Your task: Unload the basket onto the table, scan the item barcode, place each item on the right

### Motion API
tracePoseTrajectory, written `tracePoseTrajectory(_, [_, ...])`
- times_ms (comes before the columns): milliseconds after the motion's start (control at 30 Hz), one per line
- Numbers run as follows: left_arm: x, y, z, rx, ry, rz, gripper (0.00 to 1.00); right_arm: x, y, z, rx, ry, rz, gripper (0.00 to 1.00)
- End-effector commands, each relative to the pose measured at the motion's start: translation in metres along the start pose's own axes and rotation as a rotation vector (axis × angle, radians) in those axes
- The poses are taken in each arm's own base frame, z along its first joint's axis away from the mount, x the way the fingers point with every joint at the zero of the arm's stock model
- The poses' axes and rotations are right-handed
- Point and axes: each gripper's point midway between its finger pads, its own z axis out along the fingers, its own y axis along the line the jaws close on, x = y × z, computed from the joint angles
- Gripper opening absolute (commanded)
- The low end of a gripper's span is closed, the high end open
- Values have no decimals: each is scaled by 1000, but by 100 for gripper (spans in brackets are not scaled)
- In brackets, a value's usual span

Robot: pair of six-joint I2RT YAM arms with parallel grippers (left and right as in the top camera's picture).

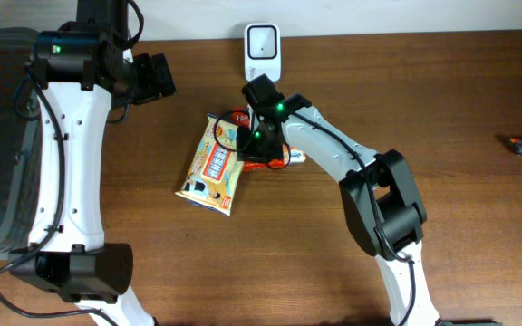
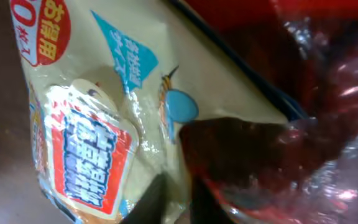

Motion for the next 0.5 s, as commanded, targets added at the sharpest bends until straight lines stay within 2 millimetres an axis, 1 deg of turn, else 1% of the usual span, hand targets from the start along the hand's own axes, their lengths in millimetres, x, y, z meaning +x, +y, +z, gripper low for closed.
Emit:
tracePoseTrajectory(0, [-1,2,1,-11,-2,-12,99,3,-1,8,3,9,15,4])
tracePoseTrajectory(33, [-1,2,1,-11,-2,-12,99,0,-1,6,0,2,8,4])
tracePoseTrajectory(67, [-1,2,1,-11,-2,-12,99,-4,1,-2,-2,-12,-17,4])
tracePoseTrajectory(133, [-1,2,1,-11,-2,-12,99,-11,6,-27,12,-53,-58,4])
tracePoseTrajectory(167, [-1,2,1,-11,-2,-12,99,-15,3,-43,51,-92,-58,4])
tracePoseTrajectory(200, [-1,2,1,-11,-2,-12,99,-21,-1,-66,102,-148,-57,4])
tracePoseTrajectory(233, [-1,2,1,-11,-2,-12,99,-24,-3,-83,129,-185,-67,4])
tracePoseTrajectory(267, [-1,2,1,-11,-2,-12,99,-25,1,-99,132,-210,-116,4])
tracePoseTrajectory(300, [-1,2,1,-11,-2,-12,99,-24,5,-110,125,-223,-140,4])
tracePoseTrajectory(333, [-1,2,1,-11,-3,-12,99,-21,6,-113,123,-218,-142,4])
tracePoseTrajectory(367, [-1,2,1,-11,-2,-11,99,-16,5,-112,129,-199,-142,4])
tracePoseTrajectory(433, [-1,2,1,-11,-2,-12,99,-7,-7,-106,183,-159,-127,4])
tracePoseTrajectory(467, [-1,2,1,-11,-2,-12,99,-7,-12,-107,212,-160,-123,4])
